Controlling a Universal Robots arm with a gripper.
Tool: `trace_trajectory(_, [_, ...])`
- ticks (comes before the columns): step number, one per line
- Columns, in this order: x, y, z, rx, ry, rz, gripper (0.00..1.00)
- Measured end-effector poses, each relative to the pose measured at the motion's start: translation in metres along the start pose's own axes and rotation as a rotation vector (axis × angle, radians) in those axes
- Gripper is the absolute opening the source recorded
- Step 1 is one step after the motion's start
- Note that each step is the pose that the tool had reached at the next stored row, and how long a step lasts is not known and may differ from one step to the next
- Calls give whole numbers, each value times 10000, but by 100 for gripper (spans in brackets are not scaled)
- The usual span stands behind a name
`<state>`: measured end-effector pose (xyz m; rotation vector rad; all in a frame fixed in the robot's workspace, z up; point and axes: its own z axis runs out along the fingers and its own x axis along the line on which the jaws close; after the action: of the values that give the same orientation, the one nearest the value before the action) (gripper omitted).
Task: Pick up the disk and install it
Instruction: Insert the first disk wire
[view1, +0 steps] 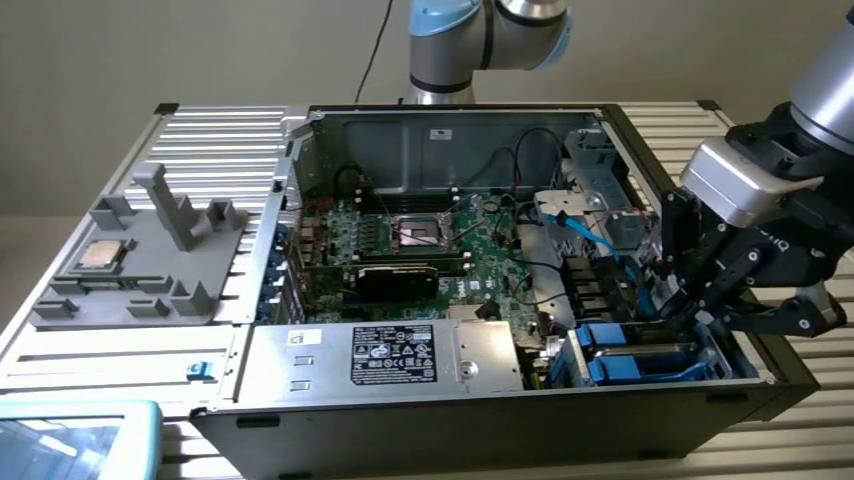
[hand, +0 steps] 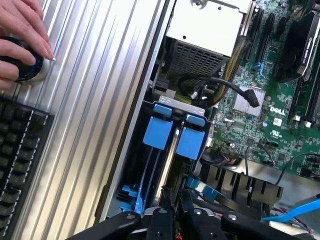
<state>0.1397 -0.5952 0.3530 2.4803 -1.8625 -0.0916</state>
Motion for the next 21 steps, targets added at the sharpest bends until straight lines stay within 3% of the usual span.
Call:
trace_trajectory(2, [-34,-9,-8,-105,206,17,16])
trace_trajectory(4, [-72,-20,-12,-193,362,29,16])
trace_trajectory(8, [-149,-42,-13,-390,643,51,16])
trace_trajectory(11, [-201,-57,-17,-555,805,63,16])
trace_trajectory(14, [-240,-68,-22,-772,968,76,16])
trace_trajectory(16, [-264,-75,-23,-938,1108,86,16])
trace_trajectory(19, [-296,-85,-23,-1156,1349,107,16])
trace_trajectory(21, [-321,-96,-24,-1252,1535,126,16])
